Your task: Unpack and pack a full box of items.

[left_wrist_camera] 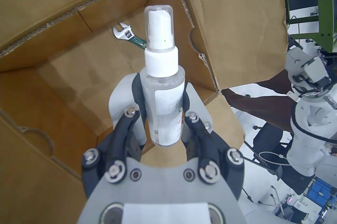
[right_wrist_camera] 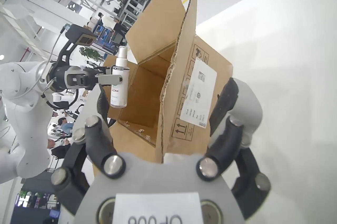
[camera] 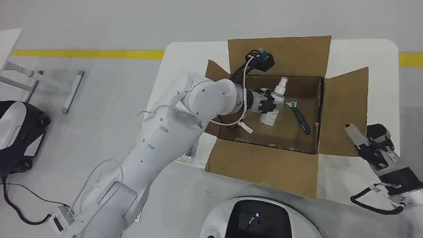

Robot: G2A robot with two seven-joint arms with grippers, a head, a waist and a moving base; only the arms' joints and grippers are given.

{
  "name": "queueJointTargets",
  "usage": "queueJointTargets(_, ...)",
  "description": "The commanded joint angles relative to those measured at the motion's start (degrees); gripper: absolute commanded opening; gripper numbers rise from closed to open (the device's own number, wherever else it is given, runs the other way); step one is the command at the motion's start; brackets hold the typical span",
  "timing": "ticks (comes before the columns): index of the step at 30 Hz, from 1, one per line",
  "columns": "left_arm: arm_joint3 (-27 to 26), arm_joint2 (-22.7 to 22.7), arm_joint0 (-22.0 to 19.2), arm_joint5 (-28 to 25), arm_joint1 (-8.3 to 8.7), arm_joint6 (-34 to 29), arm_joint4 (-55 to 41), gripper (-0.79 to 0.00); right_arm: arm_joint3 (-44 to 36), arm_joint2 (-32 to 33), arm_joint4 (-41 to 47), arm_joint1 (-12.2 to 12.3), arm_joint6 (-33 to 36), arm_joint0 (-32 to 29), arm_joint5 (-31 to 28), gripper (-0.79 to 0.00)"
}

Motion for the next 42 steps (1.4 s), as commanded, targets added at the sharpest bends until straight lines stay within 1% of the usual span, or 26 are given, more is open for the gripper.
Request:
queueJointTargets(1,0.0,0.0,0.0,0.0,0.00,0.0,0.0,-0.785,0.4,-0.5,-0.4,0.0,-0.3,0.0,0.1,-0.785)
queueJointTargets(10,0.0,0.0,0.0,0.0,0.00,0.0,0.0,-0.785,0.9,-2.3,-1.2,-0.1,-3.6,-0.2,0.6,-0.785)
queueJointTargets(12,-0.8,0.5,0.7,-1.1,0.09,1.4,1.3,-0.785,0.9,-2.6,-1.4,-0.1,-3.8,-0.4,0.5,-0.785)
queueJointTargets(16,-2.7,-0.1,0.2,-1.1,0.41,-0.6,2.1,-0.785,1.2,-2.8,-1.3,-0.1,-4.5,-0.5,0.5,-0.785)
queueJointTargets(18,-4.3,-1.4,0.0,-0.4,0.72,-3.3,1.4,-0.785,1.3,-2.9,-1.1,-0.1,-5.1,-0.4,0.5,-0.785)
queueJointTargets(21,-7.7,-4.7,0.1,0.4,1.45,-7.7,0.6,-0.785,1.5,-2.6,-0.9,0.0,-5.7,-0.2,0.4,-0.785)
queueJointTargets(25,-12.3,-8.3,0.9,1.1,2.61,-13.8,3.7,-0.785,2.0,-2.0,-0.5,0.0,-6.2,0.1,0.4,-0.785)
queueJointTargets(28,-16.1,-9.9,1.7,2.5,3.30,-17.3,6.2,-0.785,2.2,-1.6,0.4,0.0,-7.1,0.3,0.0,-0.785)
queueJointTargets(31,-18.8,-10.9,3.0,2.2,4.18,-17.3,8.3,-0.785,2.6,-1.2,1.1,0.0,-7.3,0.6,0.1,-0.785)
queueJointTargets(33,-19.7,-12.0,4.2,1.8,5.01,-17.3,10.3,-0.785,2.8,-1.0,1.6,0.1,-7.2,0.9,0.2,-0.785)
queueJointTargets(37,-21.6,-15.5,6.4,3.6,6.45,-17.3,10.6,-0.785,3.1,-0.9,2.0,0.1,-7.2,1.1,0.2,-0.785)
queueJointTargets(42,-21.6,-15.5,6.4,3.6,6.45,-17.3,10.6,-0.785,3.1,-1.1,2.2,0.1,-7.2,1.2,0.0,-0.785)
